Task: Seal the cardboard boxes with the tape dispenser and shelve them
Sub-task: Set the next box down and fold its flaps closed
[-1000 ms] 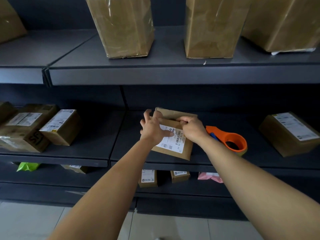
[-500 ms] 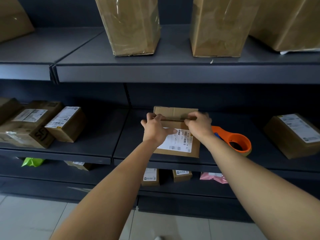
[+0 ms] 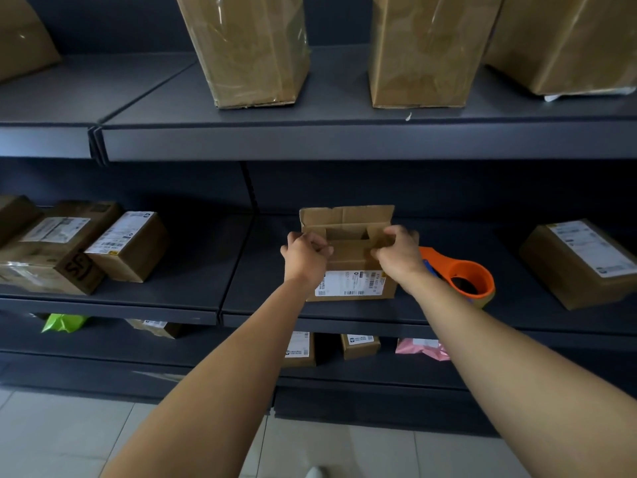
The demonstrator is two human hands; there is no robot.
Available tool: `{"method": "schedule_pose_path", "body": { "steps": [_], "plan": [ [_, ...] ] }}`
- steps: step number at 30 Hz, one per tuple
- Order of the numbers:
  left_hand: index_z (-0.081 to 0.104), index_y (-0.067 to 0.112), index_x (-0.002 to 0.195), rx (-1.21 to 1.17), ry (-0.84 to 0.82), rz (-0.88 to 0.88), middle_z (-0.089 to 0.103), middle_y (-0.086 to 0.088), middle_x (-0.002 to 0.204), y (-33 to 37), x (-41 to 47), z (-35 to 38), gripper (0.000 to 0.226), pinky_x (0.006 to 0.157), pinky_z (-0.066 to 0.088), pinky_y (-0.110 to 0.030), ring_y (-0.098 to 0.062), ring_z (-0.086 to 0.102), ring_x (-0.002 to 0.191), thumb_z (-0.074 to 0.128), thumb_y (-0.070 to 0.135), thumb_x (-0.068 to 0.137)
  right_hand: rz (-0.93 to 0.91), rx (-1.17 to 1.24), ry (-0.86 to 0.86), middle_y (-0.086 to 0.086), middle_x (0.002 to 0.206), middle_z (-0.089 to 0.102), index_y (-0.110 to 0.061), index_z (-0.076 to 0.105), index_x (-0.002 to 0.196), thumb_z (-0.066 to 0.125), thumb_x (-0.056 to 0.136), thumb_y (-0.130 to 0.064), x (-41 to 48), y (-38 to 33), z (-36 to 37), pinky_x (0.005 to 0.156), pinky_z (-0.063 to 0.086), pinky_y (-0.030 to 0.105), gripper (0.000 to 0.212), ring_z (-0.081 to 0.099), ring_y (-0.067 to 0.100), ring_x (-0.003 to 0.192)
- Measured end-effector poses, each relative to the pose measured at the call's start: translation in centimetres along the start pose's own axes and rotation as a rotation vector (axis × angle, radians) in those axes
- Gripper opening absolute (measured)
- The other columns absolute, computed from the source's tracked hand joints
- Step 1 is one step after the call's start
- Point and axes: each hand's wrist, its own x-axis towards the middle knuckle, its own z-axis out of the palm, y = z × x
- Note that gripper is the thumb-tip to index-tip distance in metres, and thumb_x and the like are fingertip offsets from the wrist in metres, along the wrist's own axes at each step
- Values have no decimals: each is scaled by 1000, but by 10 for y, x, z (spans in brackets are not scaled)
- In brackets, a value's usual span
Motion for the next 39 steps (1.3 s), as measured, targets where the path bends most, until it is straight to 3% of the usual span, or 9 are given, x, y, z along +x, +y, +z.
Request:
{"method": "schedule_pose_path", "body": {
  "steps": [2, 9, 14, 22, 27, 30, 35, 39],
  "plan": [
    [62, 15, 102, 13, -11, 0, 40, 2, 114, 2, 2, 0, 10, 86, 33, -26, -23, 31, 120, 59, 18, 93, 2, -14, -3, 9, 141, 29, -18, 43, 135, 62, 89, -9, 1, 0, -1, 88, 47, 27, 51, 50, 28, 119],
    [63, 16, 98, 49, -3, 14, 45, 2, 116, 2, 5, 1, 6, 84, 31, -25, -24, 33, 119, 61, 17, 92, -27, -47, -6, 9, 143, 27, -17, 45, 134, 63, 89, -12, 0, 1, 0, 83, 44, 23, 49, 52, 28, 117],
    [63, 15, 101, 81, 11, 22, 43, 4, 111, 1, 10, 1, 11, 90, 32, -26, -24, 35, 119, 62, 17, 91, -44, 20, 95, 10, 137, 40, -13, 50, 131, 57, 92, -12, 3, 9, -11, 86, 41, 24, 40, 52, 26, 117],
    [62, 16, 112, 209, -12, -9, 45, -2, 124, 6, 14, 3, 22, 84, 41, -27, -24, 39, 121, 61, 16, 90, 93, -84, 209, 17, 123, 58, -3, 57, 120, 57, 90, -18, 13, 41, -34, 90, 45, 35, 33, 56, 33, 111],
    [65, 16, 107, 228, -7, 9, 45, 0, 116, 1, 14, 2, 21, 97, 46, -36, -27, 47, 115, 65, 17, 86, 242, -309, 149, 20, 128, 50, -2, 47, 125, 59, 87, -20, 8, 62, -36, 93, 47, 47, 43, 52, 39, 115],
    [65, 15, 109, 196, 18, 32, 46, -1, 116, -2, 11, 5, 21, 97, 46, -39, -28, 47, 116, 64, 16, 88, 179, -361, 223, 21, 130, 48, -4, 48, 127, 56, 90, -19, 5, 64, -34, 99, 41, 47, 40, 48, 41, 118],
    [67, 15, 111, 146, 46, 50, 48, 2, 116, -9, 8, 8, 23, 96, 47, -41, -27, 49, 115, 65, 18, 88, -61, 11, 247, 17, 131, 51, -8, 52, 130, 42, 100, -27, 9, 37, -24, 101, 37, 39, 36, 46, 33, 123],
    [70, 16, 106, 27, 95, 35, 51, 6, 113, -13, 4, 9, 19, 96, 47, -35, -22, 50, 115, 58, 11, 92, -37, 170, 95, 9, 144, 42, -13, 41, 141, 50, 96, -40, 8, 15, -15, 105, 38, 34, 53, 43, 26, 130]
  ]
}}
